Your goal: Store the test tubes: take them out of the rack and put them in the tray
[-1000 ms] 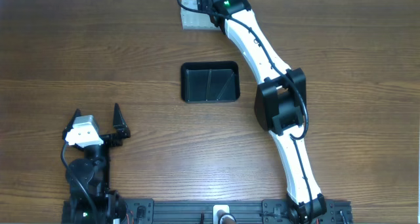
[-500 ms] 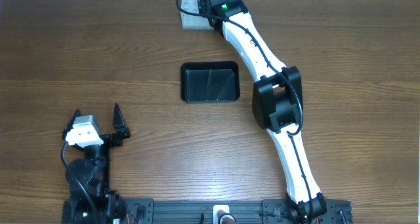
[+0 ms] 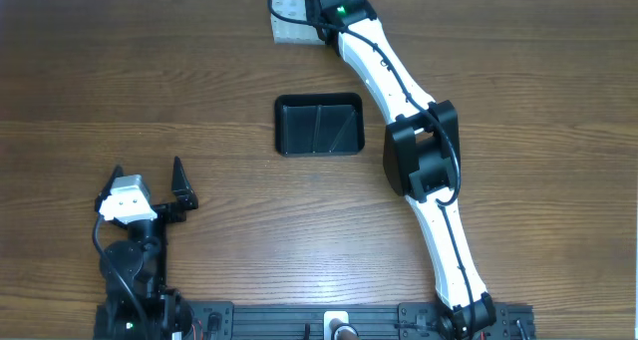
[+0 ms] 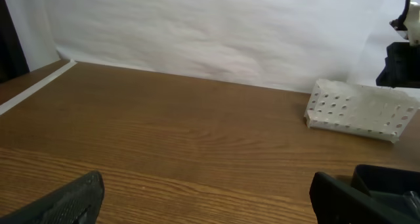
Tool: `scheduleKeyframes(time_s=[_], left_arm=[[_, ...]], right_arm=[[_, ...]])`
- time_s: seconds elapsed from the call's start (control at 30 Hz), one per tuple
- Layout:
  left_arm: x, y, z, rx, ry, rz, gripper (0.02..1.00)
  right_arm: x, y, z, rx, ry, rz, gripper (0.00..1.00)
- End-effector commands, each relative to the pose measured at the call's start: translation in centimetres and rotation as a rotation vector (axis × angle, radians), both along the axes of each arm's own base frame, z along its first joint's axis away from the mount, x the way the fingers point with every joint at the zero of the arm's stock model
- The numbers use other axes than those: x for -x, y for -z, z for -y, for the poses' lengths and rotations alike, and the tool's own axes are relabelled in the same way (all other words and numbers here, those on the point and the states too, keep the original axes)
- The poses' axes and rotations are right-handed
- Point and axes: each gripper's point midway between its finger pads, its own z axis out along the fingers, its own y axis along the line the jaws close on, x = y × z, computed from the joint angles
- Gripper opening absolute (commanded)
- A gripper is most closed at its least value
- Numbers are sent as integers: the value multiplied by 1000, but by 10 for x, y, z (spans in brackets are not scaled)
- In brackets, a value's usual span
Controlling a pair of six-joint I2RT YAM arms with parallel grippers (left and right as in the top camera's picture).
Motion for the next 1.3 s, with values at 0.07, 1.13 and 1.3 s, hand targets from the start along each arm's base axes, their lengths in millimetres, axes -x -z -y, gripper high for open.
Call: scheduleKeyframes(time_s=[0.07,1.13,1.3], left_arm=[[0,0,-1,-11,-3,3,998],[0,0,-1,-11,-3,3,996],[0,0,-1,-11,-3,3,998]], right_arm=[[1,-2,1,5,3,0,62],[43,-120,12,-30,-14,48,56],[56,-128,11,-51,-32,14,56]])
